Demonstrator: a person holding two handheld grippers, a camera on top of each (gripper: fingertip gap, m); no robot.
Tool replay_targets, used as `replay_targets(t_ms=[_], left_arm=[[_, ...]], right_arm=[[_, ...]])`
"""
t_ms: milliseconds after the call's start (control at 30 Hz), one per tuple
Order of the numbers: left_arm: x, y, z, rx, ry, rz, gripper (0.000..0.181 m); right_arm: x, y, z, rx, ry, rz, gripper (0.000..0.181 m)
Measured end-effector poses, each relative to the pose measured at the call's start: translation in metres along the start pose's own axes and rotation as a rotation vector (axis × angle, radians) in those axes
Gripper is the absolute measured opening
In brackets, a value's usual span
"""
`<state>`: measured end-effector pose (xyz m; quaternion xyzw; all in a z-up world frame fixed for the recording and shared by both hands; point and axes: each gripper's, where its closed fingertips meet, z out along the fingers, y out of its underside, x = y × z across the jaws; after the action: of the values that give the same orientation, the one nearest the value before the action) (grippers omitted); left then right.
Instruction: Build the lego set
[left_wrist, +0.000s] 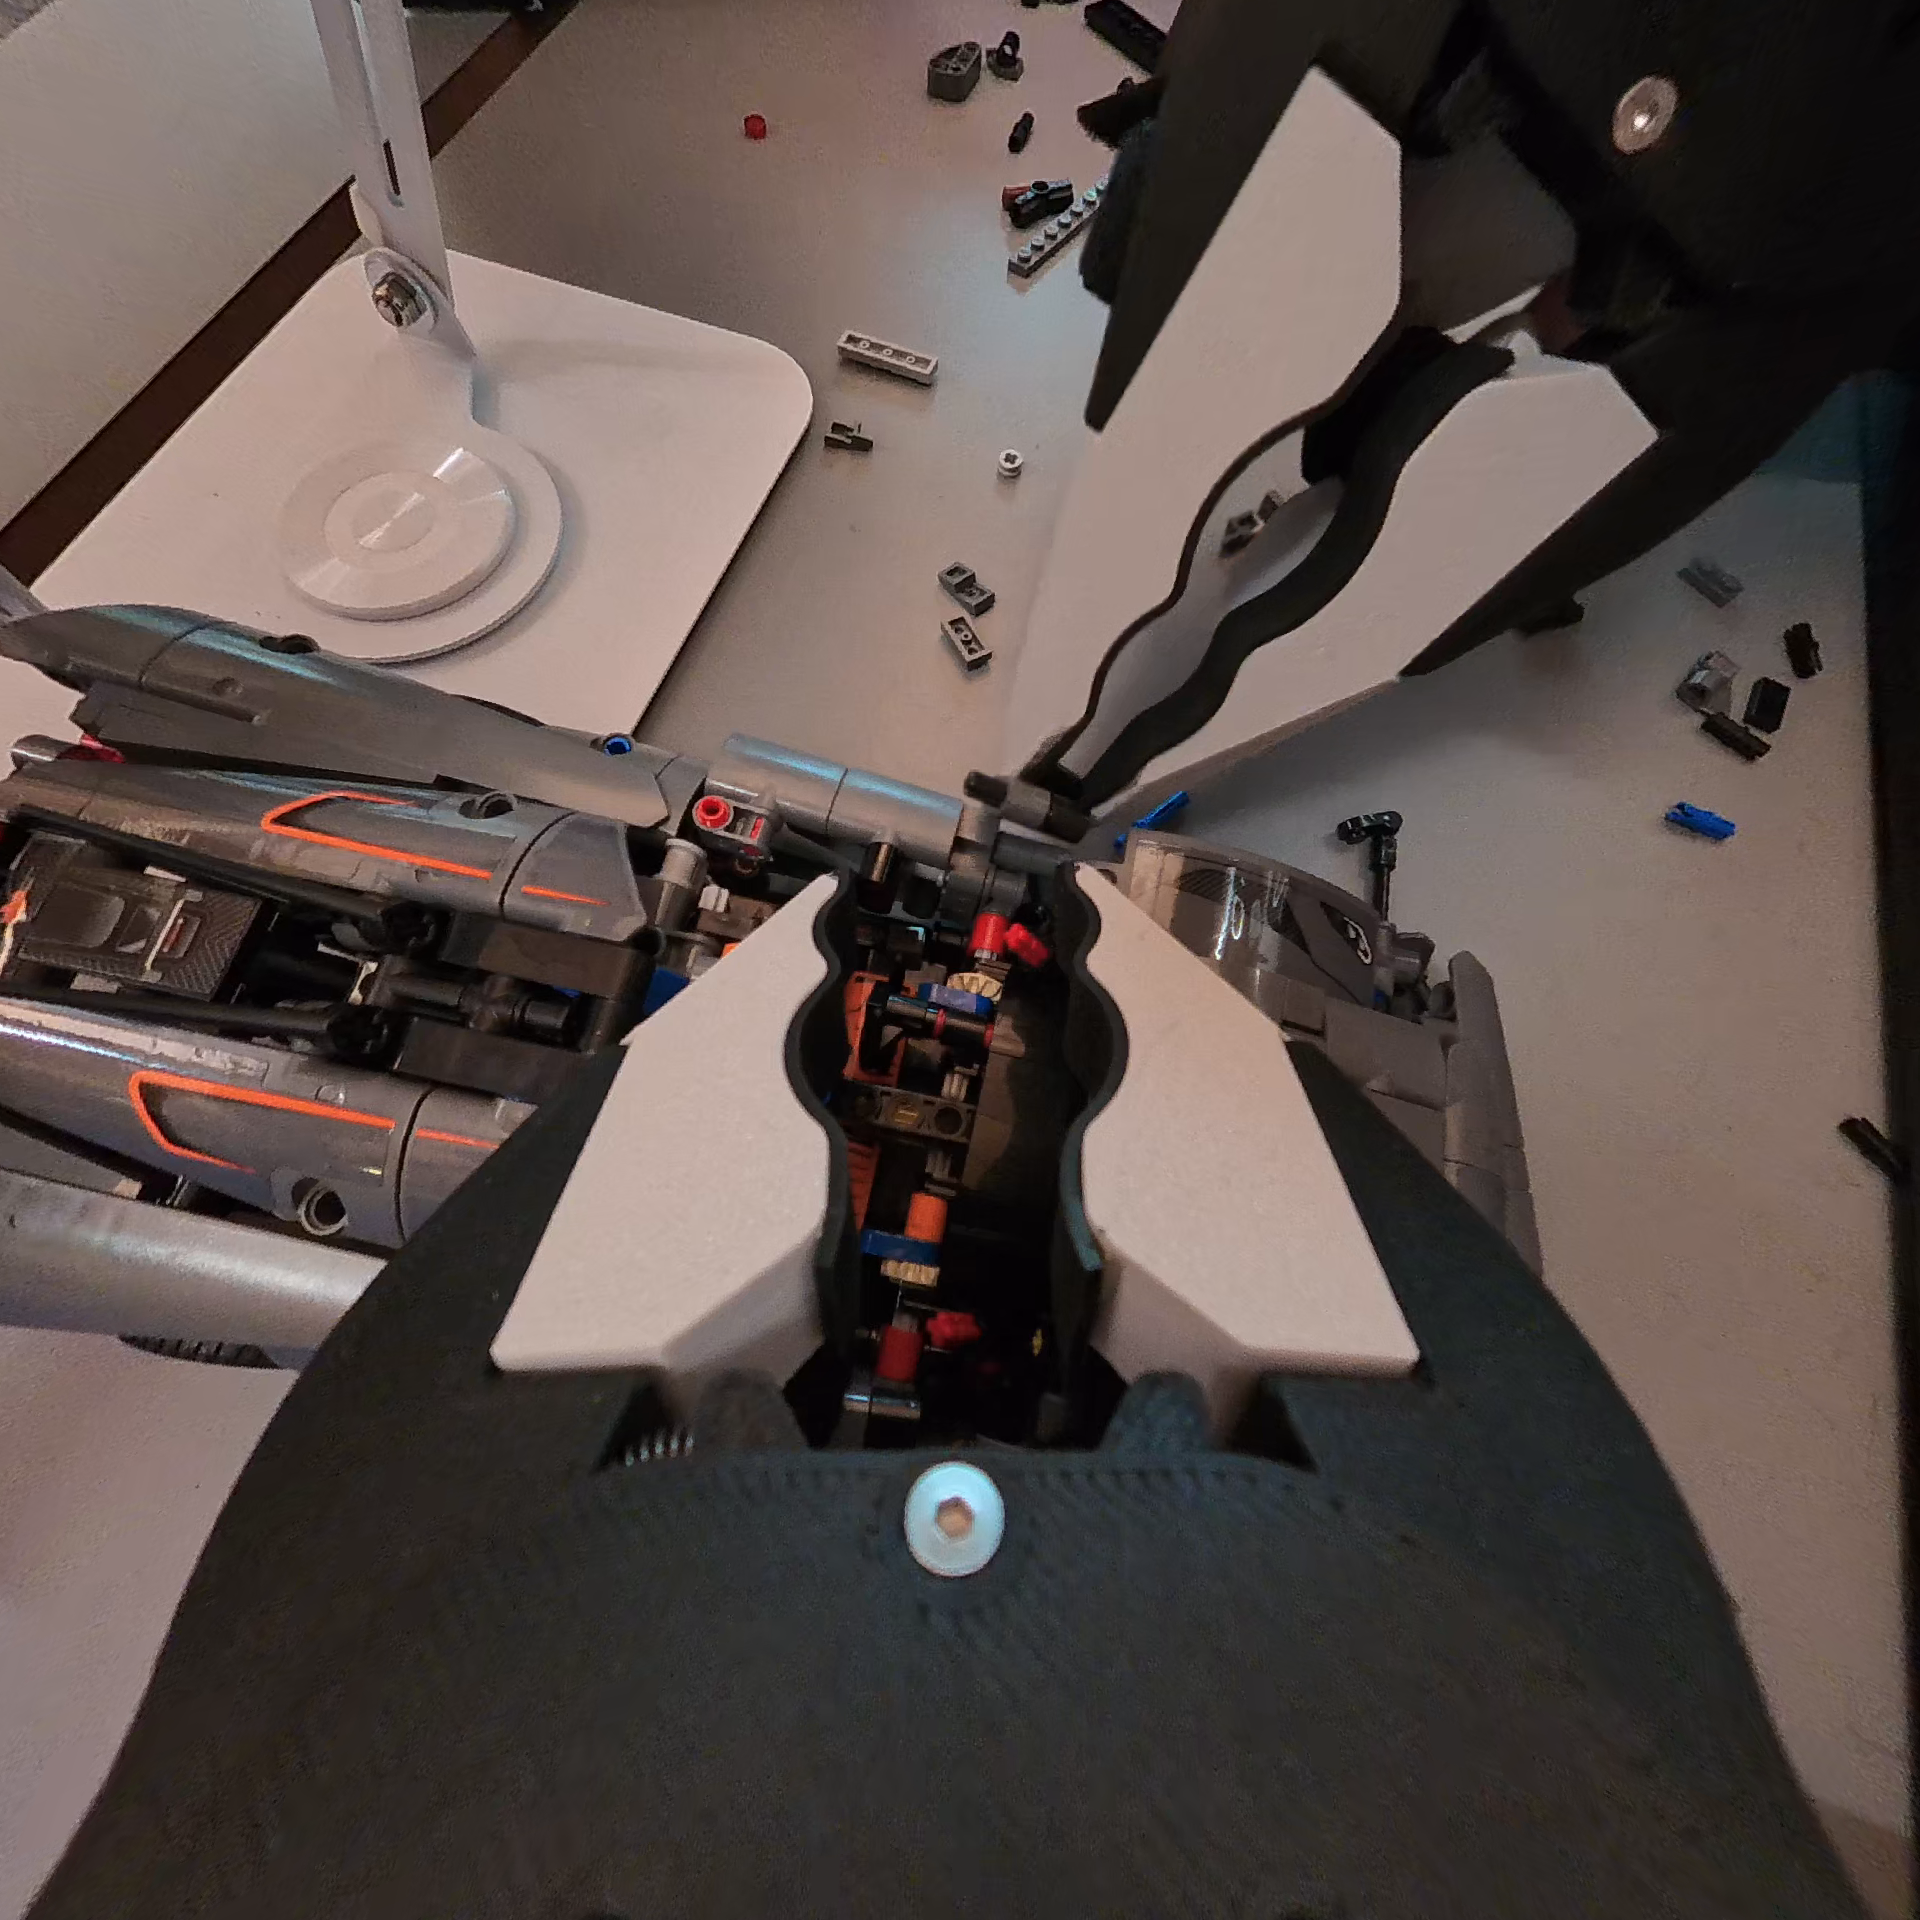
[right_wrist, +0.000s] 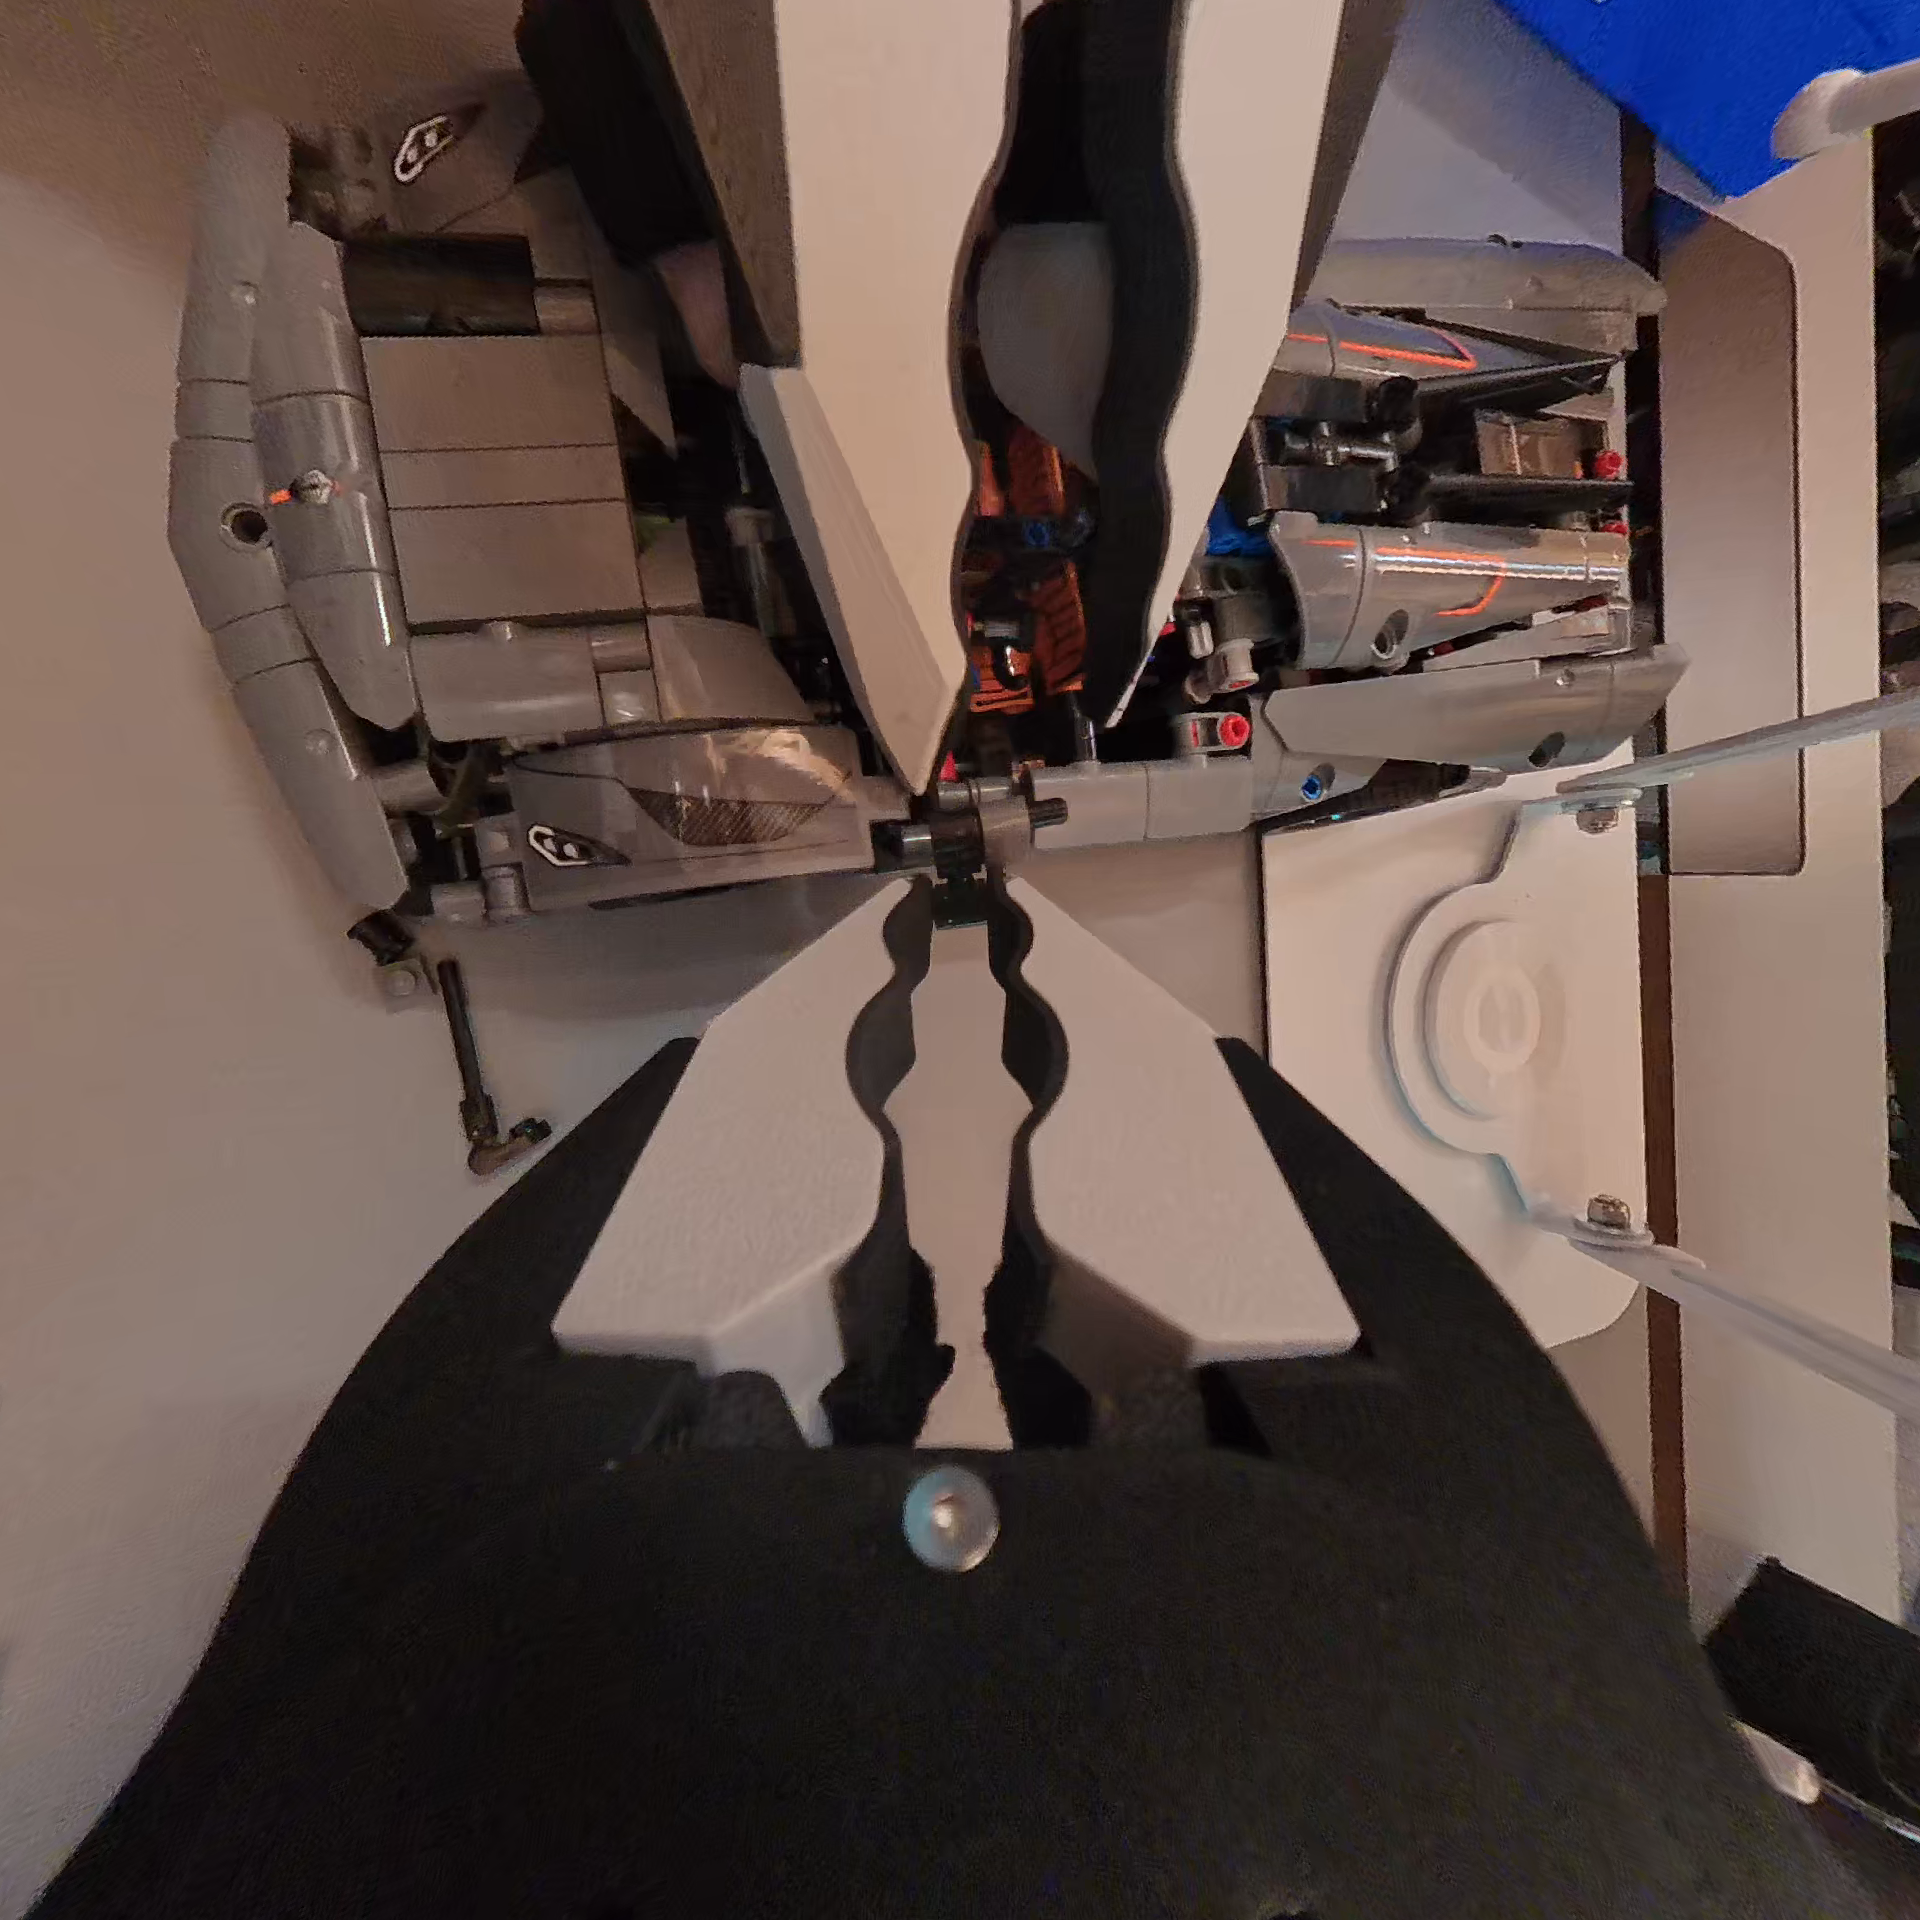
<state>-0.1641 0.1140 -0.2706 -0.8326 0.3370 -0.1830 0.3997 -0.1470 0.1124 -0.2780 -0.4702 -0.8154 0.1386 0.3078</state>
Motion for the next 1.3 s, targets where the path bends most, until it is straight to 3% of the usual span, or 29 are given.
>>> replay_targets(t_ms=[367, 800, 1300], left_arm=[[0.0, -0.011, -0.011, 0.041, -0.016, 0.008, 0.041], [0.025, -0.014, -0.006, 0.001, -0.02, 0.261, 0.022], [0.02, -0.005, -0.002, -0.044, -0.021, 0.203, 0.02]], right_arm=[[-0.003, 0.0, -0.001, -0.046, -0.109, -0.018, 0.008], [-0.005, -0.001, 0.003, -0.121, -0.289, -0.01, 0.008], [-0.002, -0.005, 0.002, -0.117, -0.313, 0.008, 0.008]])
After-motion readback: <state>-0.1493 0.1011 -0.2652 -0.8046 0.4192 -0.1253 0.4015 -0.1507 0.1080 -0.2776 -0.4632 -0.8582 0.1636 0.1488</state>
